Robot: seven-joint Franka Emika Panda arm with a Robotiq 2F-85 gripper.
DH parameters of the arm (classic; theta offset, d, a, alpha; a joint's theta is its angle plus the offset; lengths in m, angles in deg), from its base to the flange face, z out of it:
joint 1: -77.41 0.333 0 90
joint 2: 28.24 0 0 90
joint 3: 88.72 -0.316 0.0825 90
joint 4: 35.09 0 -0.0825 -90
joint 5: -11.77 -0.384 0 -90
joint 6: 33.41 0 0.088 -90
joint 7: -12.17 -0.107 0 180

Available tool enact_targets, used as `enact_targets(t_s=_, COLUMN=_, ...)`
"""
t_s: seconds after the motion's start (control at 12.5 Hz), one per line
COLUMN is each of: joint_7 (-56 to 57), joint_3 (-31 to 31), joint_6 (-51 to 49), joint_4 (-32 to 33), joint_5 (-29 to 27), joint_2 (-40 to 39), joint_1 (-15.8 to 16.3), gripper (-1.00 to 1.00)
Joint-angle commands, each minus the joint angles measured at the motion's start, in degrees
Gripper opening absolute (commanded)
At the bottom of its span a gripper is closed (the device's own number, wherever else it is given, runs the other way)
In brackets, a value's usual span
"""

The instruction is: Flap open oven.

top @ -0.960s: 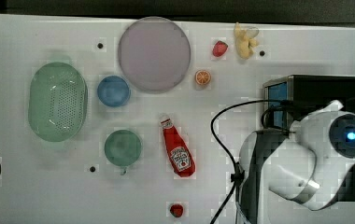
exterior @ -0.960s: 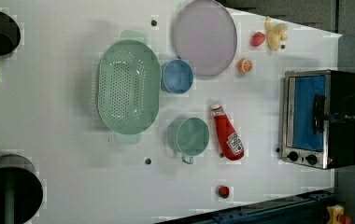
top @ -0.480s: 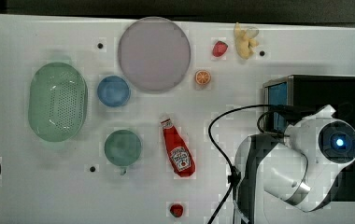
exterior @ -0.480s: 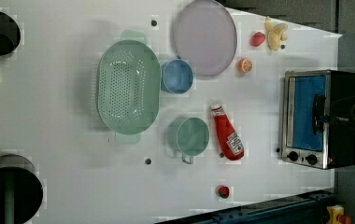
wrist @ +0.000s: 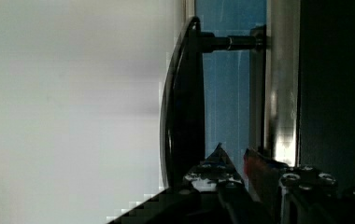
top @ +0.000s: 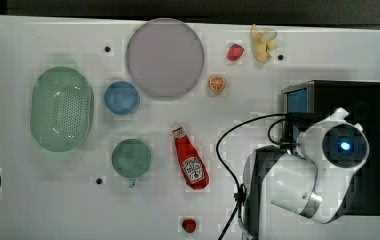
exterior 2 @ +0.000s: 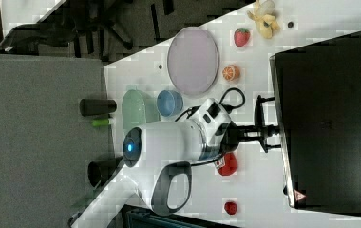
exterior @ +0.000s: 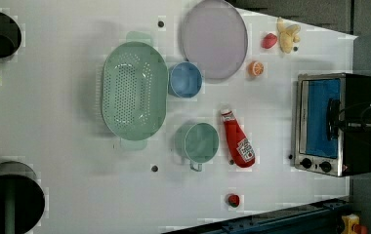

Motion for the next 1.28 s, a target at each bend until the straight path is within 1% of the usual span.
enact_targets(t_s=0.08, joint_7=-11.9, joint_3=-3.5, joint_6=-0.7, joint_4=2.3, joint_5=4.4, joint_2=-0.1, joint_1=4.5, gripper=-0.65)
enact_targets(t_s=0.56, joint_7=-32.4, joint_3=-9.3, joint_6=-1.0, joint_4=4.0, joint_5=22.5, joint_2=-2.5, joint_1=6.0, gripper=-0.65)
enact_targets(t_s=0.8, joint_7=-43.0, joint_3=-12.1, joint_6=-1.5, joint_4=3.9, joint_5=29.1, joint_2=-5.7, joint_1=6.9, gripper=-0.65)
enact_targets(t_s=1.04, joint_7=-56.2, joint_3=-14.3, joint_6=-2.0, joint_4=3.1, joint_5=36.2, joint_2=-10.8, joint_1=8.7, gripper=-0.65)
enact_targets(t_s=1.2, joint_7=-66.2, joint_3=-15.0, joint_6=-3.5, joint_4=2.0, joint_5=42.2, joint_2=-14.7, joint_1=10.6, gripper=-0.65)
enact_targets(t_s=1.28, joint_7=-69.3, joint_3=-15.2, joint_6=-4.0, joint_4=1.4, joint_5=44.8, joint_2=-16.6, joint_1=11.6, gripper=-0.65)
